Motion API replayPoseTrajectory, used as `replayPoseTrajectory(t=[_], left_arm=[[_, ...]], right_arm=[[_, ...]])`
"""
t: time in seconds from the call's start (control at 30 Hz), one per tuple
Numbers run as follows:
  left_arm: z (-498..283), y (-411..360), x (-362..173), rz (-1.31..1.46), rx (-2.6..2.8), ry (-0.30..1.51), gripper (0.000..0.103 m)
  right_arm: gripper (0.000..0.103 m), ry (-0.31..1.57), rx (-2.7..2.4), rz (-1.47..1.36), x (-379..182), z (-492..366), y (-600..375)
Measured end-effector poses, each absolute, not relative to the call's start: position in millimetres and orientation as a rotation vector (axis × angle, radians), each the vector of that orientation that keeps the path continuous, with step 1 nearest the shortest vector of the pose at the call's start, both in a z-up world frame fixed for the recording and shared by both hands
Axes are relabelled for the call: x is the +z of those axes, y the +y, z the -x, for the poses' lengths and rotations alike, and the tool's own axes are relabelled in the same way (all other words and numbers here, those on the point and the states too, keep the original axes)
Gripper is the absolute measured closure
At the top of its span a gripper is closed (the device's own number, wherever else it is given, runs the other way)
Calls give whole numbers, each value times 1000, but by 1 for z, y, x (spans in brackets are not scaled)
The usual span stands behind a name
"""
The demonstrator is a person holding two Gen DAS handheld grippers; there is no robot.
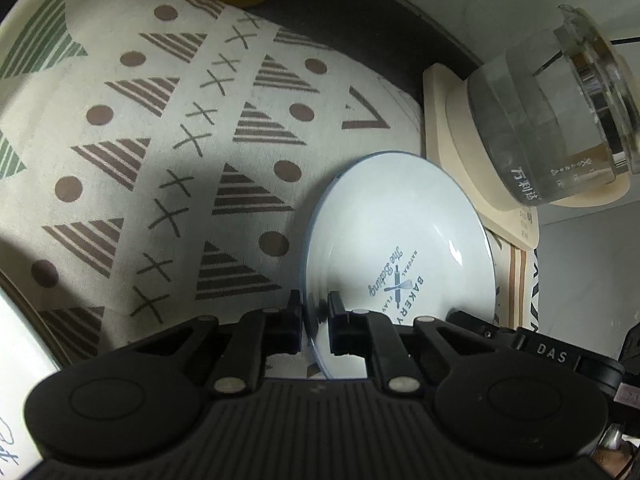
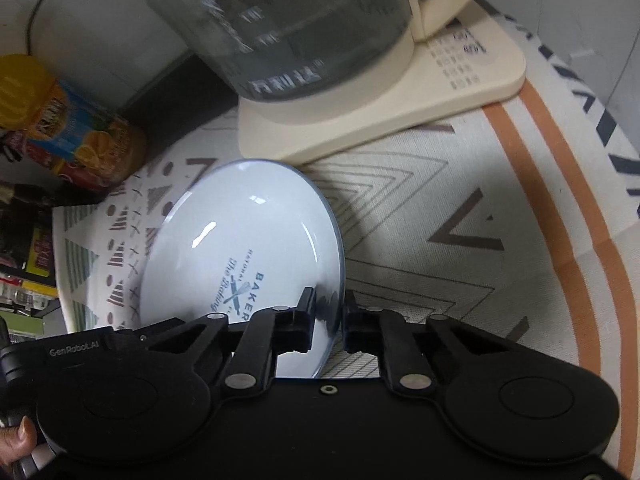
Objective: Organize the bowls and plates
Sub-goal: 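Close both tools on the rim of the 'BAKERY' plate, then carry the 'BAKERY' plate with both tools onto the 'Sweet' plate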
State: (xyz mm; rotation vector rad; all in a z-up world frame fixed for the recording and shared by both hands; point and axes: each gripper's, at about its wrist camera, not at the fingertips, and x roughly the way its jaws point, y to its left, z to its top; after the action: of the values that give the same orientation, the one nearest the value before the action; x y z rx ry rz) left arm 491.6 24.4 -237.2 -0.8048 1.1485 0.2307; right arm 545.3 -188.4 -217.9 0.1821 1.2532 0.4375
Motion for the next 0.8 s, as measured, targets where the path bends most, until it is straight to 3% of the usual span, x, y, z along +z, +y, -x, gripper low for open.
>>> replayPoseTrajectory(t=[0.8], left_arm=[[-442, 44, -177, 746, 237, 987, 93]], right_arm=[[91, 1078, 533, -213, -158, -502, -153]])
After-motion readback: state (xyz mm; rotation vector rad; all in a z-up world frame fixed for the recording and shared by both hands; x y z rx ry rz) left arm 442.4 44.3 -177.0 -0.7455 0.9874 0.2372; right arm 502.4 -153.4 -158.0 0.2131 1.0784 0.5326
